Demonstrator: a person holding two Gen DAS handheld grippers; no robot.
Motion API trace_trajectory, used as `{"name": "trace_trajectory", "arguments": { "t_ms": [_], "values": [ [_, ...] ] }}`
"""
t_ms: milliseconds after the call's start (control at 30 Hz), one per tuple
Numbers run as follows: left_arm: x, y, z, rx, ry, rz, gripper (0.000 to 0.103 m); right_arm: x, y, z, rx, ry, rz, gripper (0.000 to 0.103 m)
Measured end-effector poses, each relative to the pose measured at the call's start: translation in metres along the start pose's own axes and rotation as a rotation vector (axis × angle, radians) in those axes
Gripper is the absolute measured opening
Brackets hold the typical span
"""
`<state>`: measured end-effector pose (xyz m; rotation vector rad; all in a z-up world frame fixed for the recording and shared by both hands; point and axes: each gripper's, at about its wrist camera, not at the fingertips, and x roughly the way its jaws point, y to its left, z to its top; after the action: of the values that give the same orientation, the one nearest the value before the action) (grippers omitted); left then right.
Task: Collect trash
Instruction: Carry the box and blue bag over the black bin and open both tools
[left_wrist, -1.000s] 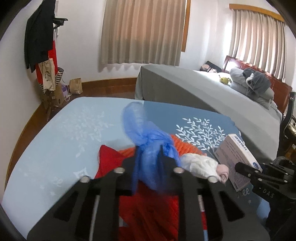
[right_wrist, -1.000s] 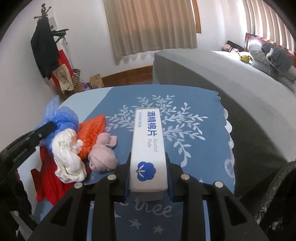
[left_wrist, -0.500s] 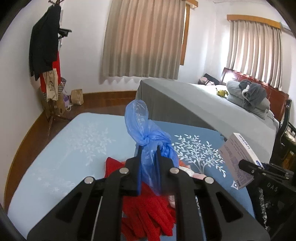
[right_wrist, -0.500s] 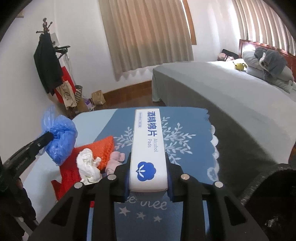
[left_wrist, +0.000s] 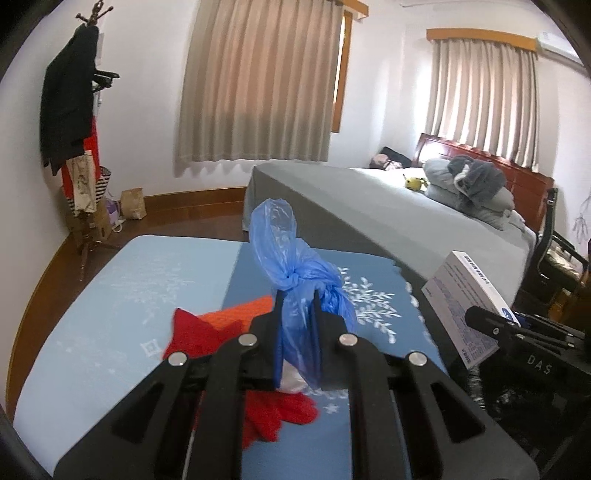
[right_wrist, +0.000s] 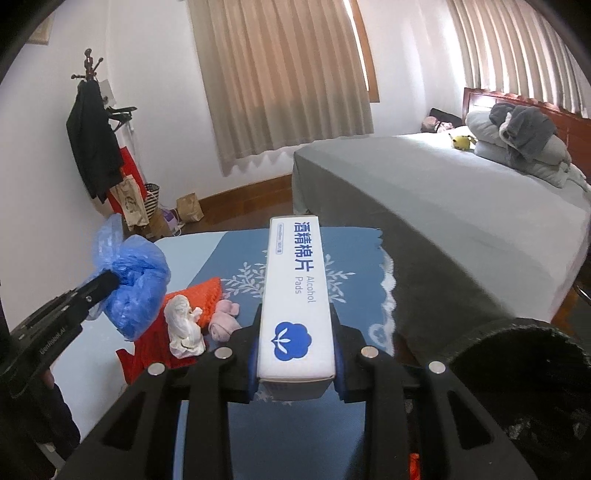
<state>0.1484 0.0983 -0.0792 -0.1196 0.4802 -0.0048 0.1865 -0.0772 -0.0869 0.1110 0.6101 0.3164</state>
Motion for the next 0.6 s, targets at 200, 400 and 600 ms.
{"name": "trace_trajectory", "arguments": {
  "t_ms": [200, 400, 600],
  "values": [
    [-0.008, -0.029, -0.006, 0.026, 0.004, -0.051, 0.011, -0.023, -0.013, -0.005, 0.008, -0.019, -0.029, 0.03],
    [-0.009, -0.054, -0.011, 0.047, 0.017, -0.107, 0.011, -0.041, -0.029, -0.008, 0.027, -0.033, -0.071, 0.03],
    [-0.008, -0.086, -0.019, 0.077, 0.034, -0.178, 0.011, -0.059, -0.055, -0.017, 0.058, -0.034, -0.131, 0.03]
  ]
}}
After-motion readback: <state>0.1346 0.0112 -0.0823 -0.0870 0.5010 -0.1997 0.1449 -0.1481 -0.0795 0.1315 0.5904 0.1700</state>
